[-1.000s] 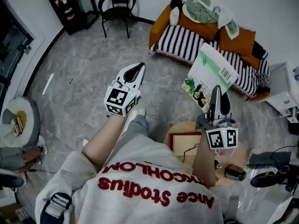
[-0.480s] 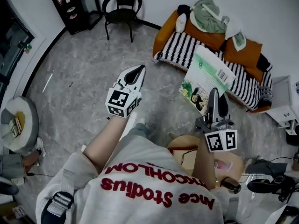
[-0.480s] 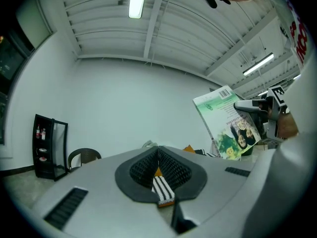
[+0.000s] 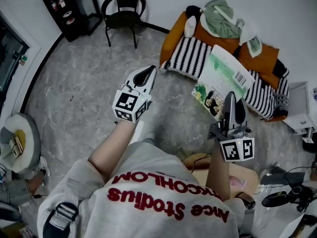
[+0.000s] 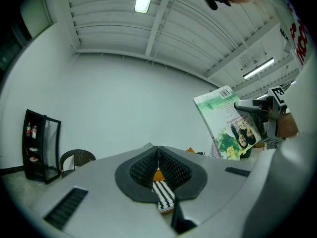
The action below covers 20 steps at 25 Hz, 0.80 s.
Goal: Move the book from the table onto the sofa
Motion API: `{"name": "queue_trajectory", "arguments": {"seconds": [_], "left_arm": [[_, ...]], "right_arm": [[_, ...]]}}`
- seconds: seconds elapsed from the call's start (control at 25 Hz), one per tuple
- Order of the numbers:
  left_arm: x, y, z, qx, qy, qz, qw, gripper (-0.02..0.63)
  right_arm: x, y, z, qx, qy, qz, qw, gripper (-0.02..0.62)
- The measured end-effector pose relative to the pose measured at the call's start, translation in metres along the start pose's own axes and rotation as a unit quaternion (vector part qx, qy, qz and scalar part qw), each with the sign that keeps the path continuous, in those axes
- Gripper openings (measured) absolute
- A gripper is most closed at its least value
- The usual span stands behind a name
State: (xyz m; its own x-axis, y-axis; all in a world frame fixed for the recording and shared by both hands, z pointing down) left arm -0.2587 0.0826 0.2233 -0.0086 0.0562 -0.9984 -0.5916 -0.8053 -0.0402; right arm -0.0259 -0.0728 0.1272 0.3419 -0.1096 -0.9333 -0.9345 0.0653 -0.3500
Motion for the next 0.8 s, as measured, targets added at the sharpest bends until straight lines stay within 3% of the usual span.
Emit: {"name": "queue_trajectory", "arguments": {"seconds": [0.24,0.52,0.8], "left_arm": [[0.008,0.073,0.069,-0.007,-0.010,0.012,0.9999,0.017],[0.007,0.071,0.081,0.013,-0.005,0.004,0.9999,0.017],[0.006,0.089,0.114,0.022,-0.009,0.013,0.9996,0.017]], "right_arm": [[-0.016,0.102,-0.027,-0.004,0.002,0.005,1.000,0.084],[-0.023,0.108,-0.033,0.009,0.009,-0.008,1.000,0.084],[-0.041,0.150,-0.041,0.015,0.021,-0.002,1.000,0.084]]}}
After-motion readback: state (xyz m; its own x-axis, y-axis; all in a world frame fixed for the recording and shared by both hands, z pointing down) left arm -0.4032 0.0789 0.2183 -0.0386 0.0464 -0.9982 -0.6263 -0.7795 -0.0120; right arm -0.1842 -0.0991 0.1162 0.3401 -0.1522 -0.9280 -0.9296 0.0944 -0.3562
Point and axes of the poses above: the fingertips, and each gripper's own axes: y forward along the fingers, z to its left, x out of its top, the point moved 3 cm from there along -y, backward along the fingers, and after that the axes turned 15 degrees about x, right-handed, at the moved point
